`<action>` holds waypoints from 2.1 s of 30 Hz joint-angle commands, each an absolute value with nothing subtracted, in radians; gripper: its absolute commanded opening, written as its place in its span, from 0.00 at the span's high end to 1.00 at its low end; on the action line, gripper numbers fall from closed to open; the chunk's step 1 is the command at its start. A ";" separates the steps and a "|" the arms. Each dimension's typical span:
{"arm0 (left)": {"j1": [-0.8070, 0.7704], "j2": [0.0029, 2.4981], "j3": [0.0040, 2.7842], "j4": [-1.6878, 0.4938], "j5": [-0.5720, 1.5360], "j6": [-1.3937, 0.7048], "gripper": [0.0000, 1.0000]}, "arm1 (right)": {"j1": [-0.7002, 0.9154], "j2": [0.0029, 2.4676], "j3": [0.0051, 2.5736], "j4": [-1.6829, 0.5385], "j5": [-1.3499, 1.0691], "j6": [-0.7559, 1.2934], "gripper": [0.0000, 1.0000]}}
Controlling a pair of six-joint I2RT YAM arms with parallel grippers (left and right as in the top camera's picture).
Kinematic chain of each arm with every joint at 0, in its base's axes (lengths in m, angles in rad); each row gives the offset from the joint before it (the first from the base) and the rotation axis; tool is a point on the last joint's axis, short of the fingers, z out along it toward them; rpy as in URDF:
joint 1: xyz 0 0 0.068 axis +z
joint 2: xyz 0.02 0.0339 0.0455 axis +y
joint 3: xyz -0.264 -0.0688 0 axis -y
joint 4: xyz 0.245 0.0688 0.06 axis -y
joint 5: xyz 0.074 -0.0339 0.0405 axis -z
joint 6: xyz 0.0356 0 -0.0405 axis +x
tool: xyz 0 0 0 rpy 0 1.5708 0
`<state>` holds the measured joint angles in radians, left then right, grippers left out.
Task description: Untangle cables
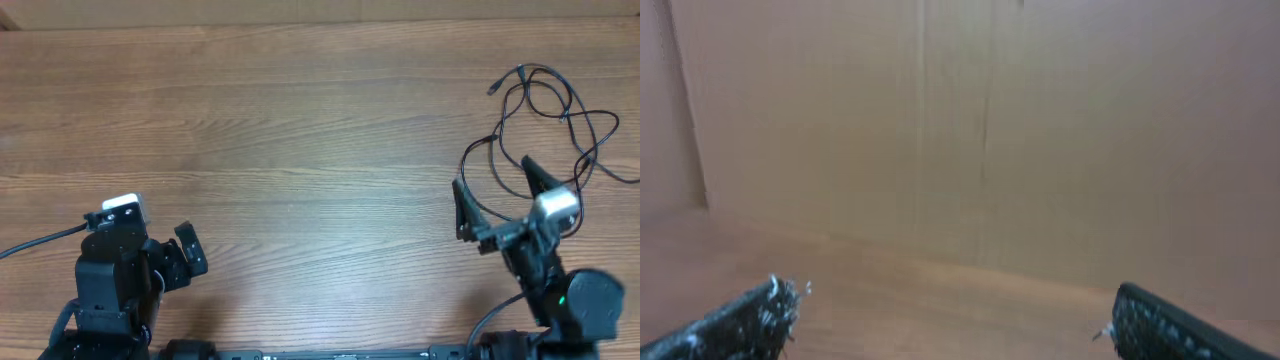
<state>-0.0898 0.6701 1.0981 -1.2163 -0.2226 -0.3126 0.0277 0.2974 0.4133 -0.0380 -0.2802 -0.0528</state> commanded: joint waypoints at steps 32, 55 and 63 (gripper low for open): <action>-0.091 0.667 1.093 -1.216 -0.243 -0.322 0.01 | 0.033 0.003 0.008 -0.082 -0.038 -0.008 0.00; -0.091 0.667 1.093 -1.216 -0.243 -0.322 0.01 | 0.033 0.003 0.008 -0.082 -0.038 -0.007 0.00; -0.091 0.667 1.093 -1.216 -0.243 -0.322 0.00 | 0.033 0.003 0.008 -0.082 -0.038 -0.007 0.00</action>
<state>-0.0898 0.6704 1.0981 -1.2163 -0.2230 -0.3126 0.0280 0.0109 0.0185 -0.0887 -0.0448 -0.0006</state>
